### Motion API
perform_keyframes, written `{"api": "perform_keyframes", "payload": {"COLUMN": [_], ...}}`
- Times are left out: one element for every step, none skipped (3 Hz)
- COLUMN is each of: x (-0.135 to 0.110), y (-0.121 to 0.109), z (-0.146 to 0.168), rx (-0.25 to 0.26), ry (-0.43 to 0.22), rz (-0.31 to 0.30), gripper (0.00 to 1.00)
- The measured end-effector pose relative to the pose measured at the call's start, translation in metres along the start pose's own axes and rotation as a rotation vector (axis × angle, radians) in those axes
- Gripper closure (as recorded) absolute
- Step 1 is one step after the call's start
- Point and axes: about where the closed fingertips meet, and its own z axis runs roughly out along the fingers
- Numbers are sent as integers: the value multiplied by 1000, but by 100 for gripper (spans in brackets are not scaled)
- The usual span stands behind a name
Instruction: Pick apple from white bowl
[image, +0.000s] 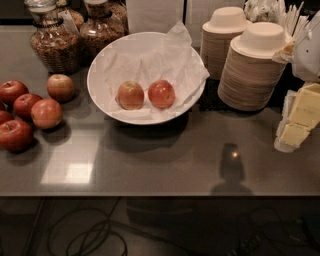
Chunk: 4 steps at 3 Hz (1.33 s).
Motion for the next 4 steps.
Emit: {"api": "perform_keyframes", "payload": {"x": [-3, -31, -32, -54], "y": [-3, -19, -19, -17], "z": [2, 22, 22, 40], "rx": [8, -8, -7, -39], "ry": [-1, -19, -19, -50], "rz": [-4, -39, -38, -34], "gripper": [0, 0, 0, 0]}}
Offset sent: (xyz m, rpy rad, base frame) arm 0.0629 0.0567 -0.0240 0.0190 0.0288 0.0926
